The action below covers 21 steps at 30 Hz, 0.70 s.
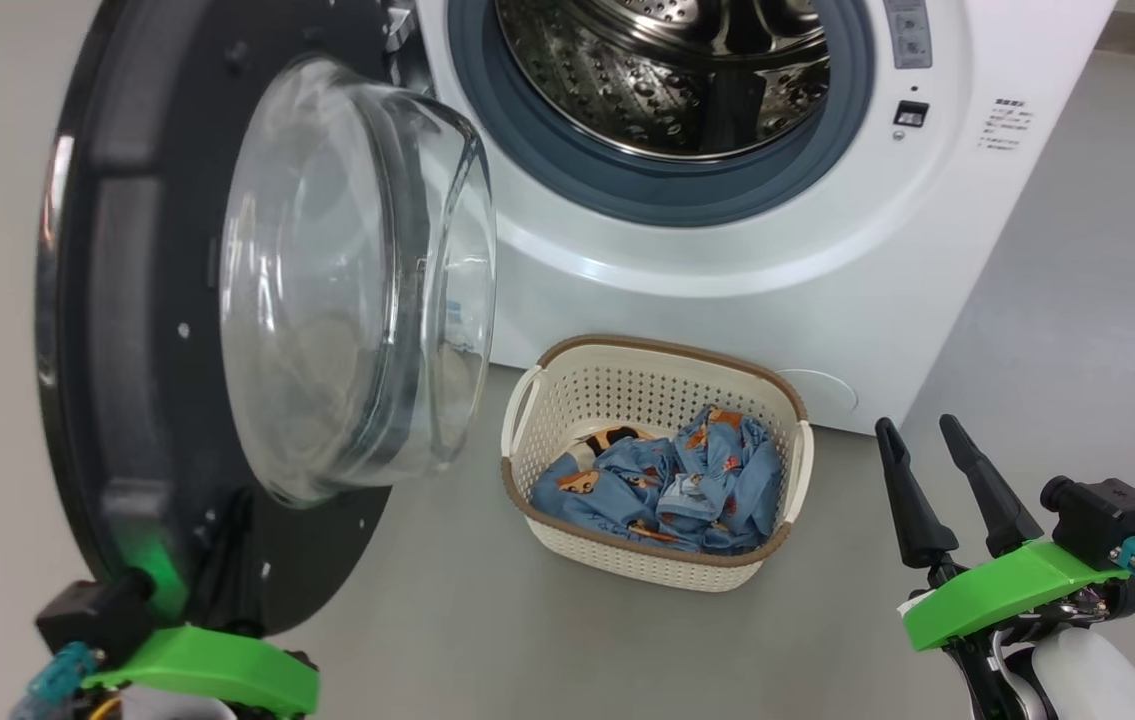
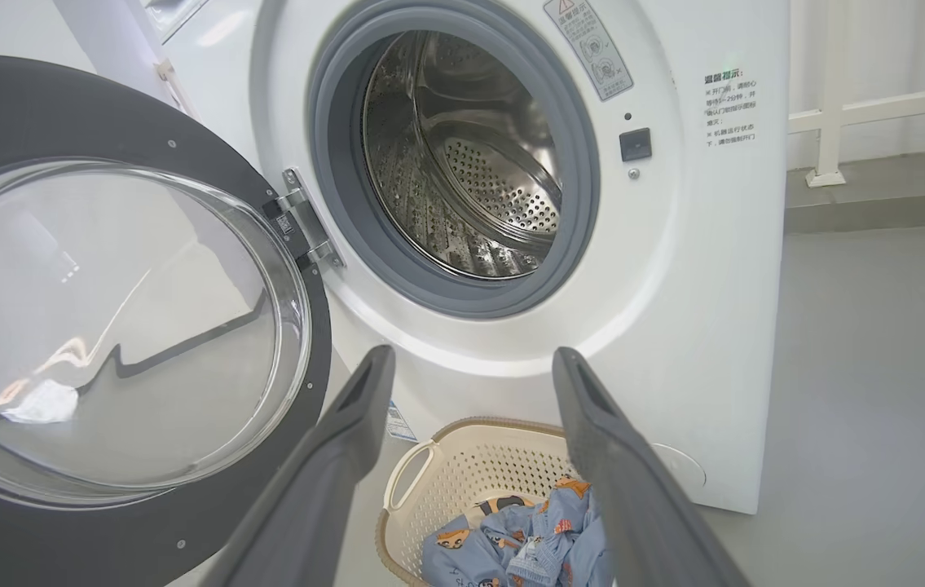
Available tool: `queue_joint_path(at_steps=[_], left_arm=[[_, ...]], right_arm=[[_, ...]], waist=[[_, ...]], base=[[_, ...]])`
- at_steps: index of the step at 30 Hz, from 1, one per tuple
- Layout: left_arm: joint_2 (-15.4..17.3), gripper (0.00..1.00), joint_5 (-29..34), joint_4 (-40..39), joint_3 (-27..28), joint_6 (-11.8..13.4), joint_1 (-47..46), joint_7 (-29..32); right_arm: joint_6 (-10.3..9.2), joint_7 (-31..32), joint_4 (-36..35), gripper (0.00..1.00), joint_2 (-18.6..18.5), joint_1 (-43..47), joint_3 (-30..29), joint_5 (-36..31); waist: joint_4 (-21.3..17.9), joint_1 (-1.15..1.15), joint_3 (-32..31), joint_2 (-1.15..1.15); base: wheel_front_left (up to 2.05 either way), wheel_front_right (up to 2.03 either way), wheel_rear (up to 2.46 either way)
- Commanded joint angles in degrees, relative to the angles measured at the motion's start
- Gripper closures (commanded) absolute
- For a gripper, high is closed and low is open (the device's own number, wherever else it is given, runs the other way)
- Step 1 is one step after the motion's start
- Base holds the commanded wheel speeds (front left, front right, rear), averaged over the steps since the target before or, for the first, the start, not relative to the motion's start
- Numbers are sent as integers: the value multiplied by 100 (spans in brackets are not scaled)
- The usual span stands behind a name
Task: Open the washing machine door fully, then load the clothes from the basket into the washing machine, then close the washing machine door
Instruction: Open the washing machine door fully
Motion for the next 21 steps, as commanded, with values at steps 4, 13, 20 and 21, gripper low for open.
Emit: queue_joint_path(at_steps=[4,13,20,21], left_arm=[[360,100,-66,-118,468,136,-358,29],[740,100,-196,271,784,137,-814,179],[1105,100,-144,880,861,61,-1251,268],[1143,100,-136,967,859,47,-1316,281]], right_arm=[[33,-70,-156,0,-12,-81,95,-30],[33,-70,-167,0,-38,-192,60,-53],[33,-70,-179,0,-40,-252,27,-76],[33,-70,-179,0,-39,-259,28,-76]], waist=[[139,0,118,0],[372,0,312,0],[523,0,423,0],[539,0,434,0]], base=[[0,0,0],[0,0,0],[0,0,0],[0,0,0]])
